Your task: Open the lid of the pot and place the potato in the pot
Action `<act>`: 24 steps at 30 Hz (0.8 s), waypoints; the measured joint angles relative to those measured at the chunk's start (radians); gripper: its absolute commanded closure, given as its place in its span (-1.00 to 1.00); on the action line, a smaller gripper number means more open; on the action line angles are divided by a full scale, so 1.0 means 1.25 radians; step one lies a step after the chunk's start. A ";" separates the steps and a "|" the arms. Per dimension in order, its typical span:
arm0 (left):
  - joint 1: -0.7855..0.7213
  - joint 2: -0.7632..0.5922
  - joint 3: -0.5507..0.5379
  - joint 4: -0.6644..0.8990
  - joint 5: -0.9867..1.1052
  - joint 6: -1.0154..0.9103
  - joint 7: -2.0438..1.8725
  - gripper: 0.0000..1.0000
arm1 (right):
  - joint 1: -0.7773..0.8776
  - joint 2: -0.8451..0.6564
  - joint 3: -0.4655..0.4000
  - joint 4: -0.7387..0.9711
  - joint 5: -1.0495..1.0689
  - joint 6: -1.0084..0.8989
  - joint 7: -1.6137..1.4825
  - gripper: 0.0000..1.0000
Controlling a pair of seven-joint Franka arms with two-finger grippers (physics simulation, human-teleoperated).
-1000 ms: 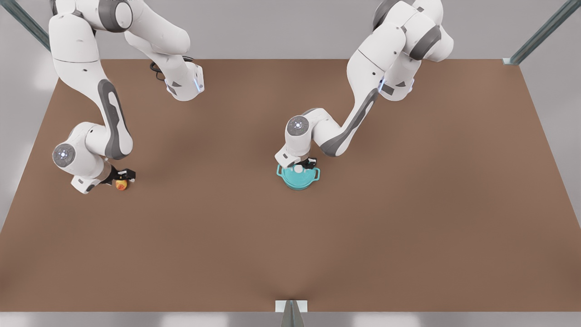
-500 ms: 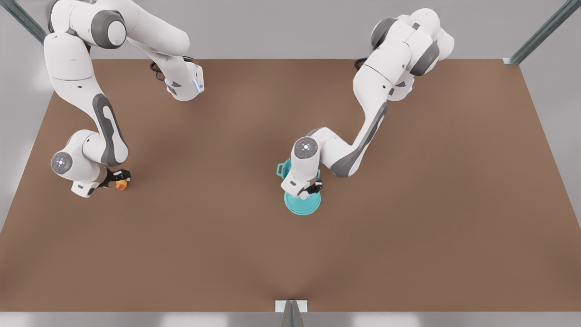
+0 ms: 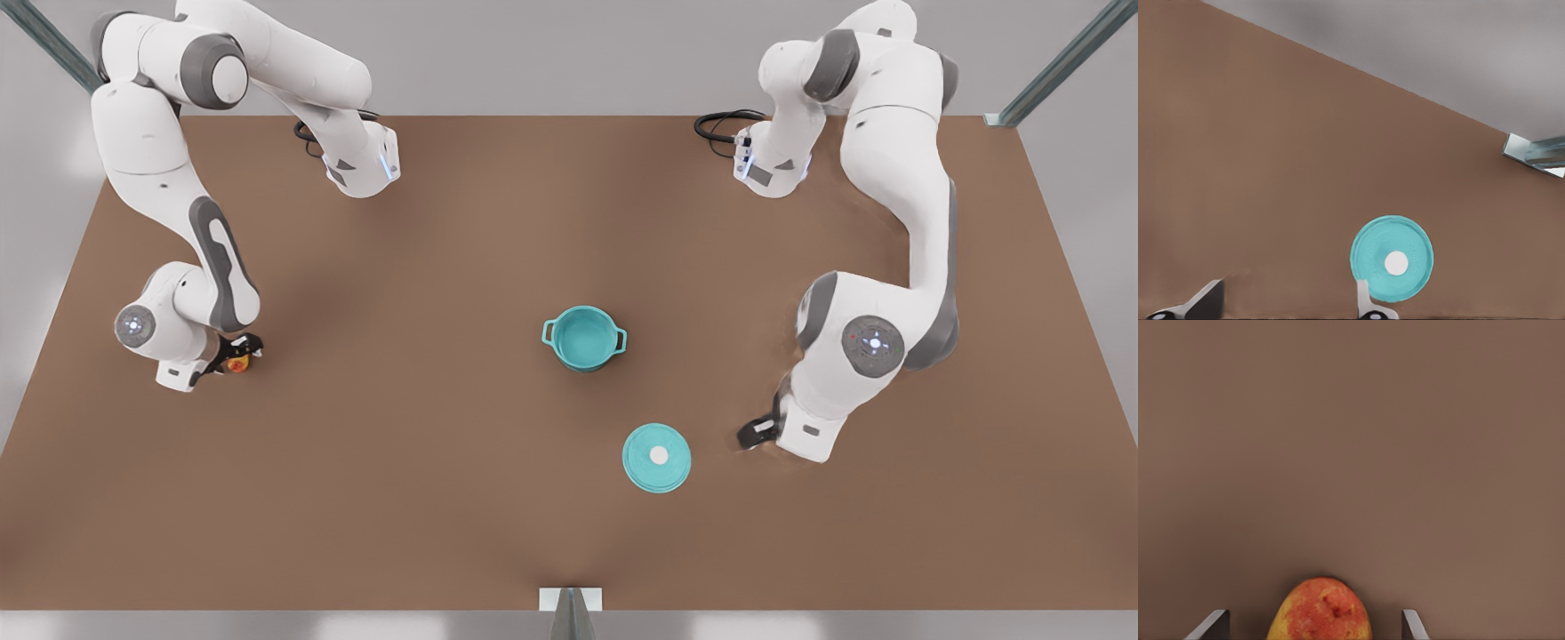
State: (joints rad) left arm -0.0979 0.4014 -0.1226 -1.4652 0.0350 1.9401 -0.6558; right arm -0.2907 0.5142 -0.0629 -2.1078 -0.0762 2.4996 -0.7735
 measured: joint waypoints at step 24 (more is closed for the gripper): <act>0.049 -0.123 -0.005 -0.115 0.012 -0.037 0.338 -1.00 | -0.005 -0.021 0.000 -0.018 -0.001 -0.019 -0.062 -0.09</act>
State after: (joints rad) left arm -0.0371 0.2480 -0.1286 -1.6092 0.0507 1.8935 -0.2335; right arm -0.2976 0.4881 -0.0628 -2.1308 -0.0774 2.4764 -0.8515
